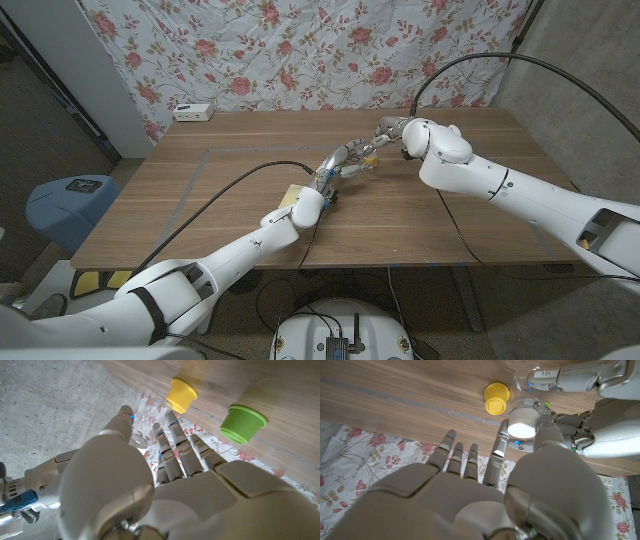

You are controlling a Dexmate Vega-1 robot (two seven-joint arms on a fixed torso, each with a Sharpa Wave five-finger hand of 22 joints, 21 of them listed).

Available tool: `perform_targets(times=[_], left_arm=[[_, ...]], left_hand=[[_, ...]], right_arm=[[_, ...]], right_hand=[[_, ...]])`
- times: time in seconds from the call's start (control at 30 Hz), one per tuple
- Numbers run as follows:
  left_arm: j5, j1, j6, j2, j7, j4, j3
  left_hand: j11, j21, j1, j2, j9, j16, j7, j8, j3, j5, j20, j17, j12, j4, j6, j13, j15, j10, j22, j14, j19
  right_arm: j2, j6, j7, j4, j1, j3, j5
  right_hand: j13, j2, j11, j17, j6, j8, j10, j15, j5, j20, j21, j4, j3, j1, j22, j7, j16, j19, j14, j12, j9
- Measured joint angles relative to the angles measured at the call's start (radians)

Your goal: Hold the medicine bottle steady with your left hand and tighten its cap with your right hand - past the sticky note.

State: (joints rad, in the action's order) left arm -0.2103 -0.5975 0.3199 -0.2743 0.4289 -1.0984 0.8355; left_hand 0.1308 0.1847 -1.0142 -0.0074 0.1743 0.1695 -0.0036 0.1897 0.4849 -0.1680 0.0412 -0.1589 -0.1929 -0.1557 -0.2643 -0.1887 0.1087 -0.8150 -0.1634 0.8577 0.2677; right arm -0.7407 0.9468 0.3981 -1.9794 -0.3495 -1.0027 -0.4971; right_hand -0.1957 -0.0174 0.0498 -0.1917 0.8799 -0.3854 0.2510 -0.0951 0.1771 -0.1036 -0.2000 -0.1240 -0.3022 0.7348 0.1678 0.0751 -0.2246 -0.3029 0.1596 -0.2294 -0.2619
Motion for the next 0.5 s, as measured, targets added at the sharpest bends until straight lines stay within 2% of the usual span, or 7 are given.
perform_targets(times=[0.2, 0.37, 0.4, 0.5], left_arm=[[0.0, -0.003, 0.0, 0.0, 0.0, -0.002, 0.0], [0.0, -0.006, -0.001, 0.0, 0.001, -0.005, 0.0], [0.0, -0.007, -0.001, 0.0, 0.002, -0.005, 0.0], [0.0, -0.008, -0.001, -0.001, 0.002, -0.006, -0.001]], left_hand=[[0.0, 0.0, 0.0, 0.0, 0.0, 0.0, 0.0, 0.0, 0.003, 0.0, 0.0, 0.0, 0.0, 0.003, 0.0, 0.0, 0.0, 0.0, 0.0, 0.0, 0.0], [0.0, 0.0, 0.0, 0.0, 0.0, 0.0, 0.0, 0.0, 0.003, 0.0, 0.0, 0.0, 0.001, 0.003, 0.0, 0.0, 0.0, 0.0, 0.0, 0.0, 0.0], [0.0, 0.0, 0.0, 0.0, 0.0, 0.0, 0.0, 0.0, 0.003, 0.0, 0.0, 0.0, 0.001, 0.003, 0.0, 0.0, 0.0, 0.0, 0.0, 0.0, 0.0], [0.0, 0.0, 0.0, 0.0, 0.0, 0.0, 0.0, 0.0, 0.003, 0.0, 0.0, 0.0, 0.001, 0.003, 0.0, 0.0, 0.0, 0.0, 0.0, 0.0, 0.0]], right_arm=[[0.002, 0.023, -0.008, -0.002, 0.001, -0.014, -0.009], [0.003, 0.039, -0.015, -0.004, 0.005, -0.024, -0.013], [0.004, 0.041, -0.017, -0.005, 0.006, -0.027, -0.013], [0.005, 0.047, -0.022, -0.006, 0.007, -0.031, -0.014]], right_hand=[[0.0, 0.001, -0.003, -0.002, 0.021, -0.008, 0.011, 0.002, -0.003, -0.004, 0.0, 0.008, 0.009, -0.02, 0.0, -0.003, -0.002, -0.004, 0.005, 0.0, 0.003], [0.0, -0.005, -0.002, -0.002, 0.036, -0.016, 0.034, 0.006, -0.003, -0.002, 0.0, 0.014, 0.014, -0.034, 0.0, -0.018, -0.002, -0.009, 0.019, 0.0, 0.006], [0.0, -0.002, -0.002, -0.002, 0.046, -0.016, 0.033, 0.006, -0.003, -0.002, 0.0, 0.014, 0.014, -0.037, 0.0, -0.01, -0.002, -0.009, 0.019, 0.0, 0.008], [0.0, 0.0, -0.002, -0.002, 0.055, -0.022, 0.041, 0.005, -0.004, -0.008, 0.0, 0.018, 0.018, -0.042, 0.0, -0.016, -0.002, -0.015, 0.024, 0.0, 0.009]])
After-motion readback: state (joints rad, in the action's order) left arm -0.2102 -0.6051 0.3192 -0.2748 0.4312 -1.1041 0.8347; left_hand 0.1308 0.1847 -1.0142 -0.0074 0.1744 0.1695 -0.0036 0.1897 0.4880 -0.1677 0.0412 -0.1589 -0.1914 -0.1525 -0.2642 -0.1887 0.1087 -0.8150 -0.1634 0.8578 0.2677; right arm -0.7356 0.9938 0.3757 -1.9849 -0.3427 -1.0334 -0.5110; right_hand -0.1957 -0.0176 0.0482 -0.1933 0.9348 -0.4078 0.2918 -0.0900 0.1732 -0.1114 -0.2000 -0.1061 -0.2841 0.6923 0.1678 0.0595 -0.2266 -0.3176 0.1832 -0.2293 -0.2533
